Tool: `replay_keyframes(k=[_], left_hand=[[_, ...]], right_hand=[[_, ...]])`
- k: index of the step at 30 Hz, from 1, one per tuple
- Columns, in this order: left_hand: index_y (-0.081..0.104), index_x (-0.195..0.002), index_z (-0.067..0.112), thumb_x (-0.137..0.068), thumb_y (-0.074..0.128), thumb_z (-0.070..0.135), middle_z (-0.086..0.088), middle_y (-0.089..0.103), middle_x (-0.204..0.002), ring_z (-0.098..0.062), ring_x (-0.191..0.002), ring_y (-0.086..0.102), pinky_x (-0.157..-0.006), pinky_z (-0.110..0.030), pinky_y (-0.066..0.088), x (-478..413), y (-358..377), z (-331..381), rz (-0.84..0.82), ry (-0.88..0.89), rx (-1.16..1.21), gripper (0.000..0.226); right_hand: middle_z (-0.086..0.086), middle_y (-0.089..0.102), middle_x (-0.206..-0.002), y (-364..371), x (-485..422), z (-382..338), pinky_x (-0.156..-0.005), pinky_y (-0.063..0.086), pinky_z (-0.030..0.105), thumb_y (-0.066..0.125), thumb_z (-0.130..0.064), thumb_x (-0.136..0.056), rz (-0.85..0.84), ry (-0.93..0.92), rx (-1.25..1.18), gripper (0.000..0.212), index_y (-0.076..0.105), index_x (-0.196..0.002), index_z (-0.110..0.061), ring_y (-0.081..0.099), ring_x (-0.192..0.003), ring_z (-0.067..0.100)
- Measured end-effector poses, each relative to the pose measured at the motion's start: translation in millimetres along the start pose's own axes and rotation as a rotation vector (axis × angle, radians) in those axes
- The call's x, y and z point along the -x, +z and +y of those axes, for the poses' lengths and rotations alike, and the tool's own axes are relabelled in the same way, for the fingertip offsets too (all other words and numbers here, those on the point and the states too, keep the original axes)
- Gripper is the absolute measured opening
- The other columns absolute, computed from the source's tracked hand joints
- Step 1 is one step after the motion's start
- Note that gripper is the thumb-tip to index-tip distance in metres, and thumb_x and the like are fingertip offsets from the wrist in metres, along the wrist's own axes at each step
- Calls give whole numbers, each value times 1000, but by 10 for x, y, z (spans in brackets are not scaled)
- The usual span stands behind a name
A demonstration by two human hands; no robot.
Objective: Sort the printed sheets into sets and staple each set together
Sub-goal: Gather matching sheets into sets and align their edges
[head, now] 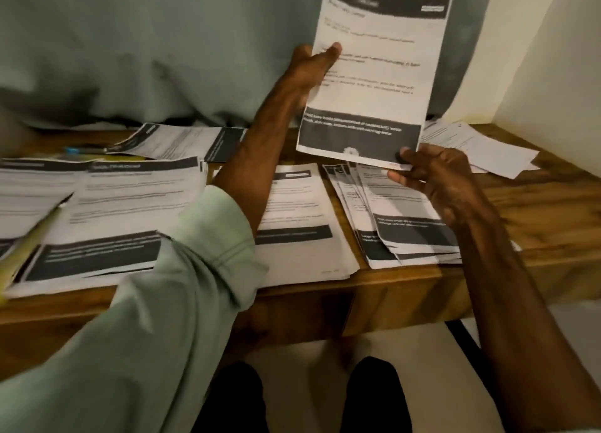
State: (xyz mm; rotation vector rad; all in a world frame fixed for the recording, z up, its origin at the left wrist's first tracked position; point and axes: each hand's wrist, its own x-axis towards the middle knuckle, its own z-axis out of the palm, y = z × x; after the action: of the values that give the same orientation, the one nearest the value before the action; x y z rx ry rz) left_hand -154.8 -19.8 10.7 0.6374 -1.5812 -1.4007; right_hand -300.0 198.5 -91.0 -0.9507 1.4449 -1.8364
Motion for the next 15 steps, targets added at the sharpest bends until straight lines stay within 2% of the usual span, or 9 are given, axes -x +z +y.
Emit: replay_keyframes(k=[2,3,6,8,11,13,15], left_hand=[[67,-106,-3,-102,63,14,-10,76,-93,-18,-76,76,-67,-32,62,91,-40,57,-6,4,-91,18],[67,-108,-2,-102,64,14,-9,75,-96,-17,-78,76,-69,-31,62,162,-89,65,-9,-13,-159,18],[60,-128,-3,-95,71,24,-10,73,-112,-21,-93,74,-87,-37,61,286,-363,-98,-36,-118,-338,43],[59,-130,2,-89,77,33,-9,73,-114,-23,-97,73,-93,-40,59,429,-567,-187,-35,-177,-469,55],[68,-114,3,-94,75,28,-8,75,-104,-23,-91,72,-87,-36,58,648,-861,-278,-49,-255,-615,33],[70,-111,3,-95,73,18,-9,77,-103,-25,-93,75,-85,-37,62,750,-1064,-361,-56,-325,-614,23],[72,-111,2,-93,73,12,-11,78,-103,-26,-90,77,-76,-35,64,831,-1234,-404,-49,-343,-574,20]], right_hand=[[7,78,-106,82,5,0,-82,63,38,69,-15,-96,5,-12,36,27,70,-120,-4,76,-99,24],[5,78,-106,128,12,12,-81,62,38,70,-19,-96,9,-15,62,27,71,-120,-7,76,-99,23],[2,78,-108,274,73,49,-80,61,37,71,-26,-96,4,3,123,26,72,-117,-10,75,-97,22],[2,77,-111,360,118,65,-73,60,31,70,-25,-96,-18,21,166,29,72,-120,-9,75,-97,21],[5,77,-110,462,189,67,-74,60,29,70,-25,-96,-43,43,277,26,73,-115,-8,76,-93,19],[5,77,-105,538,243,51,-79,61,32,71,-25,-96,-58,42,354,18,74,-108,-11,76,-89,20],[3,77,-99,607,286,21,-74,60,27,71,-23,-96,-45,3,397,9,74,-99,-15,74,-83,17]])
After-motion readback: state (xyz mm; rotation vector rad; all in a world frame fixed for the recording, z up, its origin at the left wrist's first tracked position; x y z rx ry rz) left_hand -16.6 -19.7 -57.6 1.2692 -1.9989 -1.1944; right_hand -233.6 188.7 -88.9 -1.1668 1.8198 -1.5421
